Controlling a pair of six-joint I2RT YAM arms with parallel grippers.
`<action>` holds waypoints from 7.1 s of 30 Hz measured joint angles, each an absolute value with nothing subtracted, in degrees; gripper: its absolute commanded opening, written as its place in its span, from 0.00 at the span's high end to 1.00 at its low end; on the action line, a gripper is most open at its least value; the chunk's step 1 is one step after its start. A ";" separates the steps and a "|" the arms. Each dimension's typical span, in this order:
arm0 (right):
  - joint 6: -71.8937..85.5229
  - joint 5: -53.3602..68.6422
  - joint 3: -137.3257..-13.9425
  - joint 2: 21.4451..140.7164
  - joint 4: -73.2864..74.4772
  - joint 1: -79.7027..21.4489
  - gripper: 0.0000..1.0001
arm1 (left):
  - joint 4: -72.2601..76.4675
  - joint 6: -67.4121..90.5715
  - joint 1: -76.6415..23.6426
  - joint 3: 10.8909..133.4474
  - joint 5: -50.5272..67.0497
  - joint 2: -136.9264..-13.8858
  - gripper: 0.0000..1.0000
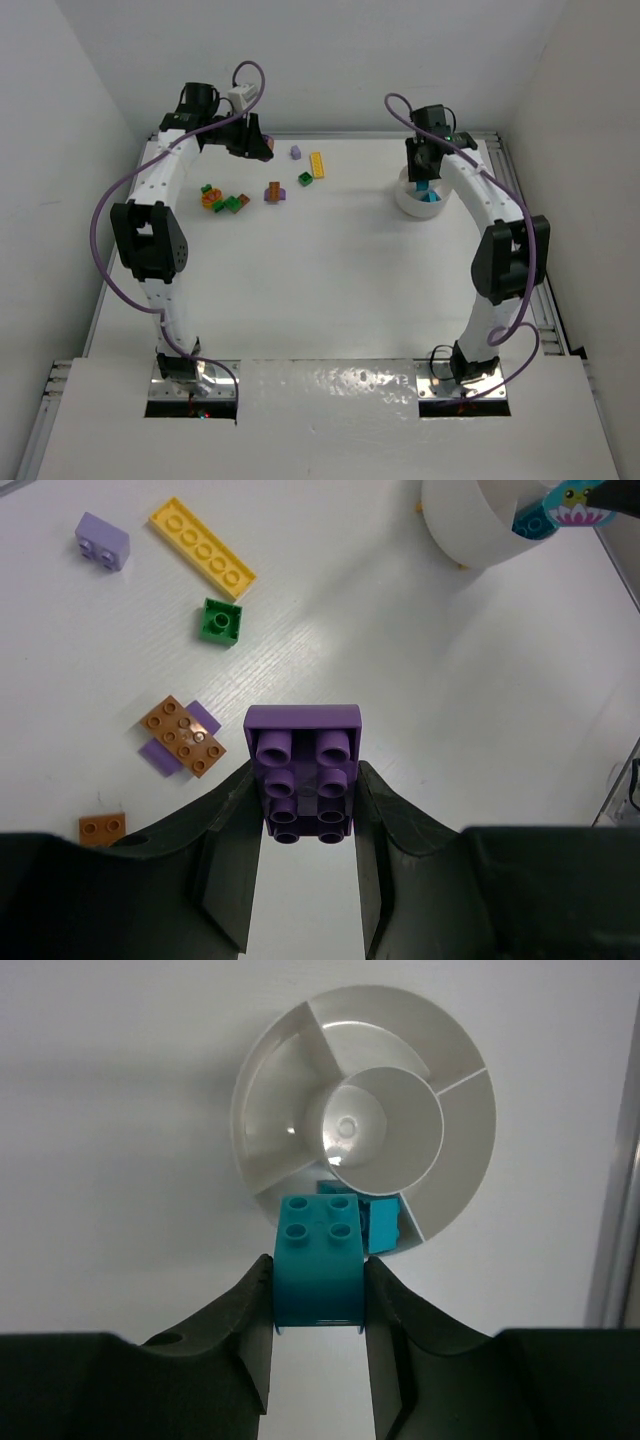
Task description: Sort the legos into containers by color
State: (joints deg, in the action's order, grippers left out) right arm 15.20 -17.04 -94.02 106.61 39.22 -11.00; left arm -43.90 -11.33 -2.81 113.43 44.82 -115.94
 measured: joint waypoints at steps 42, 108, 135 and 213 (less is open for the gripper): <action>-47.86 4.03 -93.21 109.69 45.08 -6.87 0.90 | -43.83 -11.70 -1.43 113.43 44.95 -114.48 1.00; 42.94 18.83 -102.24 122.89 -5.28 -31.40 0.60 | -52.40 -39.62 -10.09 111.92 39.90 -114.30 1.00; 22.55 -0.36 -96.64 108.75 10.31 -14.09 1.00 | -46.48 -25.54 -8.84 111.92 29.23 -114.19 0.00; 7.16 -23.99 -81.67 101.97 8.03 -3.46 1.00 | -39.81 -18.11 -7.77 103.74 18.55 -114.08 0.01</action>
